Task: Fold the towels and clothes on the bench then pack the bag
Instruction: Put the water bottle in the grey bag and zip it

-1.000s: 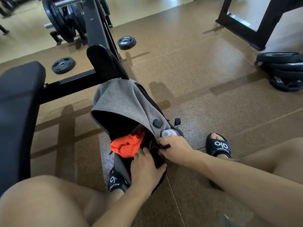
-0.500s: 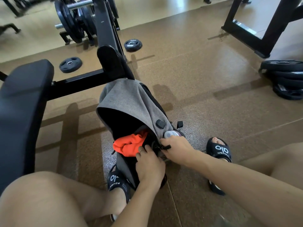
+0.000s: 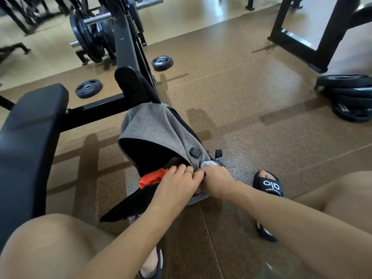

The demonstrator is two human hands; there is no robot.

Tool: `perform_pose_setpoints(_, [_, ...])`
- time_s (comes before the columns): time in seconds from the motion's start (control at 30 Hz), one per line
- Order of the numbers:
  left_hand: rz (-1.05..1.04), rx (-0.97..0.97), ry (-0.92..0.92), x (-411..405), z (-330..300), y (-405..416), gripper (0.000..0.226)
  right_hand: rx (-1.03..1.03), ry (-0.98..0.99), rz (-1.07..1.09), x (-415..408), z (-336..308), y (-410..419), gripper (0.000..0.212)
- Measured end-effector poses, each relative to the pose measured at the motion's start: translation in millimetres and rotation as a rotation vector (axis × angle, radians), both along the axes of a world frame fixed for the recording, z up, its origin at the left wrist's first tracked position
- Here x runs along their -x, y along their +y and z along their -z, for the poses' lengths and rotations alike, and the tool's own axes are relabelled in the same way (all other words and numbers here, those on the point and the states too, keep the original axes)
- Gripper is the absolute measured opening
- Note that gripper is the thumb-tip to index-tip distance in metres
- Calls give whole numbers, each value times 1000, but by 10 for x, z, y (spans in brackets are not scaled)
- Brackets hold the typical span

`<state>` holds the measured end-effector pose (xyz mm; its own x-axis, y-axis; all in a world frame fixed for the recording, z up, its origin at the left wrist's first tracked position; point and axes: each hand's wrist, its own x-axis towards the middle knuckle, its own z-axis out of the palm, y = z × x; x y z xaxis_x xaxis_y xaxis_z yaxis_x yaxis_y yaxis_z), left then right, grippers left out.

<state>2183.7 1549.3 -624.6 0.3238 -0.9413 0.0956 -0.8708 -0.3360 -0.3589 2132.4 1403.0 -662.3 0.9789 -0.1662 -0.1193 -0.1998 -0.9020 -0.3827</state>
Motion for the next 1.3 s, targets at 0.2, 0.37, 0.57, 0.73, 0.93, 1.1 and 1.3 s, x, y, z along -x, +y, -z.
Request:
perform_pose_setpoints(0.2, [137,122,-48,-26,152,33,16,-43,-11,49,-14,50,69,17])
perform_pose_setpoints(0.37, [292,166,-96,-125,140,149,9,-5,-15,25,6,1,91,21])
perform_pose_setpoints(0.57, [18,221,98,19,218,129,21,48,-6,-4,-16,-25,136,24])
perform_pose_setpoints(0.73, [-141,287,322,92,164,-6,25,53,48,-23,-18,-103,96,11])
perform_pose_setpoints(0.93, [-87,294,317,20,192,10,19,-73,68,53,-14,-115,85,40])
perform_pose_setpoints(1.1, [-129,263,223,-4,224,31,13,-41,70,62,-18,-87,122,12])
perform_pose_setpoints(1.3, [-191,292,305,6,155,30,12,-35,57,42,-35,-57,132,12])
